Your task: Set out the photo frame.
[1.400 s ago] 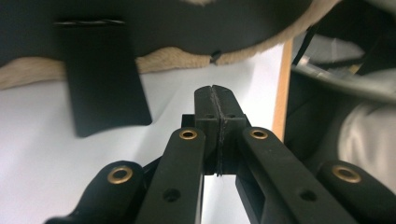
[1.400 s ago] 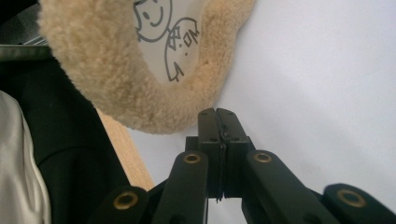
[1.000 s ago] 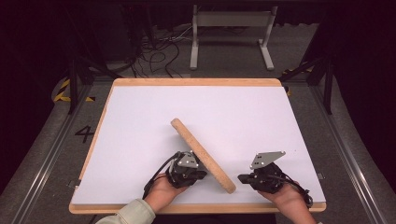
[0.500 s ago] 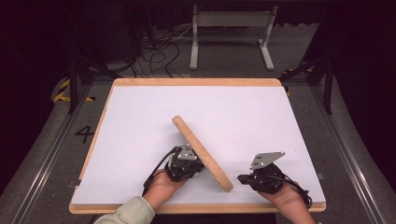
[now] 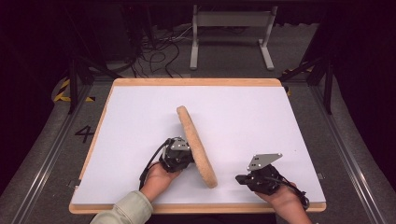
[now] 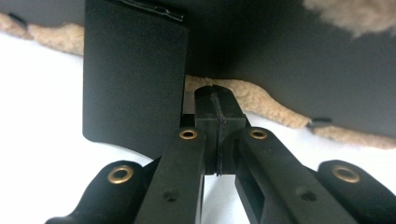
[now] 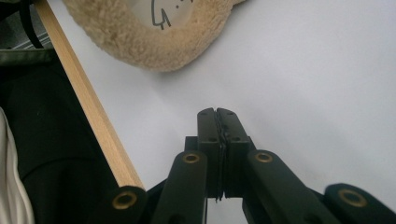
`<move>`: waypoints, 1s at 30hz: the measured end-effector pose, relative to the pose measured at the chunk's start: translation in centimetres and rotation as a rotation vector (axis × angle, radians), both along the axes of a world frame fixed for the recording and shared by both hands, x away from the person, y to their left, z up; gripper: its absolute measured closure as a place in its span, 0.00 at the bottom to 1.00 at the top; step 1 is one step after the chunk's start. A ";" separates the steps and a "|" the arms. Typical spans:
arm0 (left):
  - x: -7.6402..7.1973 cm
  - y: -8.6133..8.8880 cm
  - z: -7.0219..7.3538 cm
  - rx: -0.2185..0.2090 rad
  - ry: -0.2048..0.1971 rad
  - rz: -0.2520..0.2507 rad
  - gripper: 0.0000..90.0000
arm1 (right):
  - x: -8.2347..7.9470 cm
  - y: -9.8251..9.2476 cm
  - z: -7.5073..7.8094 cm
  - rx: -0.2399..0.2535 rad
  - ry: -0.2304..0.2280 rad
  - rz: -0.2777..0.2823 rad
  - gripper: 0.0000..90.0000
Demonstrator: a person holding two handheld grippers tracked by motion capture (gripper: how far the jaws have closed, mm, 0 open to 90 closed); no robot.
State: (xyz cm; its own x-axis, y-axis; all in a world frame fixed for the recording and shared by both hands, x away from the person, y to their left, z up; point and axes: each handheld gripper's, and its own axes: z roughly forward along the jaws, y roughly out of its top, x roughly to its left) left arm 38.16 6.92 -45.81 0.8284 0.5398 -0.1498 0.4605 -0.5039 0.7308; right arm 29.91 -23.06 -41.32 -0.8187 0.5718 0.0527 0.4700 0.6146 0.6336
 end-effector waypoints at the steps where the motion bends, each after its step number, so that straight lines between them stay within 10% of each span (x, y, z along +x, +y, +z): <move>1: 0.0 0.1 0.0 -0.002 -0.002 -0.003 1.00 | 0.0 0.1 0.0 0.000 -0.004 -0.002 0.99; 30: -5.1 7.2 1.6 -0.049 0.042 0.035 0.86 | 0.3 7.4 -1.2 -0.090 -0.001 0.292 1.00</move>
State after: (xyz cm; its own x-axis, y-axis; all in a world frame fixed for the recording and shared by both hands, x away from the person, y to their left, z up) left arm 33.03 14.17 -44.21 0.8016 0.5593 -0.2111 0.5078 -0.4507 0.7342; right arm 30.21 -15.64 -42.48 -0.9493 0.3142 0.0116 0.2643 0.7775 0.5707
